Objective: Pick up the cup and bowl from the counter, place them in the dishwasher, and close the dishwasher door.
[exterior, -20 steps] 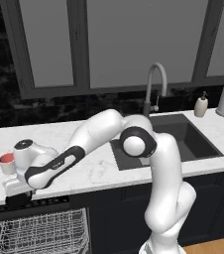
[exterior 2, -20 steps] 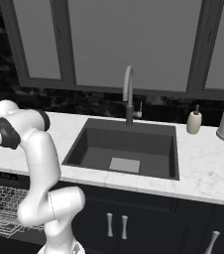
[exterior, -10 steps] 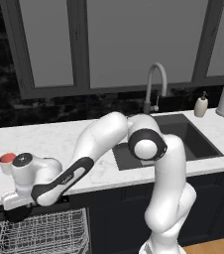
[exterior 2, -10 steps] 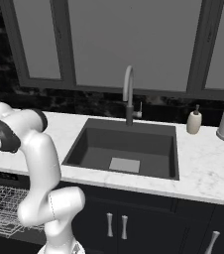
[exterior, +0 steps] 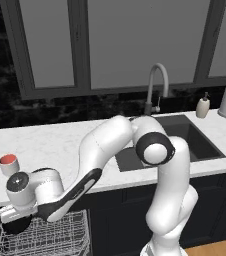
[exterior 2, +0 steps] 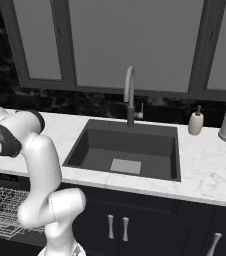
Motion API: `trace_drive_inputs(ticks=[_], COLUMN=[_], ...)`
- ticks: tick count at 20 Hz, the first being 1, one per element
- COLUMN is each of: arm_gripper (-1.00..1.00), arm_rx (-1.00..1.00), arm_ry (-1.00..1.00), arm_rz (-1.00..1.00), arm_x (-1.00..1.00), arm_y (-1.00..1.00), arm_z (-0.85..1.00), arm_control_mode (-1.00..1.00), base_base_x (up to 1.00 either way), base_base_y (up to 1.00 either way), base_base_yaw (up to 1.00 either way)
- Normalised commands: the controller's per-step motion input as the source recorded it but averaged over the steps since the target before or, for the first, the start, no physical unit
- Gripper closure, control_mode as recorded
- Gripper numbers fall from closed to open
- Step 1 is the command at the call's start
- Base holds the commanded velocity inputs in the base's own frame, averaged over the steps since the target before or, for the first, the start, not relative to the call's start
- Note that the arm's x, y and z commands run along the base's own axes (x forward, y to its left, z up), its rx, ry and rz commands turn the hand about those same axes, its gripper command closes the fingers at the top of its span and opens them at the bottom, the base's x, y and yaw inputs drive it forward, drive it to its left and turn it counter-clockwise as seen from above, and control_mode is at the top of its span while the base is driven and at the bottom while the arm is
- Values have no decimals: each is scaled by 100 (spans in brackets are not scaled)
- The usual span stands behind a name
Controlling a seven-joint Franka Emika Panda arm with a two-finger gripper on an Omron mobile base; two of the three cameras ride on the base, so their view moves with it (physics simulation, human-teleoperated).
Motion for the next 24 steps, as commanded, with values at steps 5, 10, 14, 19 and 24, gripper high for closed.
trace_drive_inputs(ticks=[5,10,14,19,24], arm_gripper=[100,100,100,100,100], arm_rx=[0,0,-1,-3,-1], arm_ry=[-1,0,0,0,0], arm_rz=[-2,-1,-1,-1,-1], arm_x=[6,0,0,0,0], arm_y=[0,0,0,0,0], arm_z=[-12,-54,-58,-46,-39], arm_control_mode=[-100,-100,-100,-100,-100], base_base_x=[0,0,0,0,0], base_base_y=[0,0,0,0,0], base_base_yaw=[0,0,0,0,0])
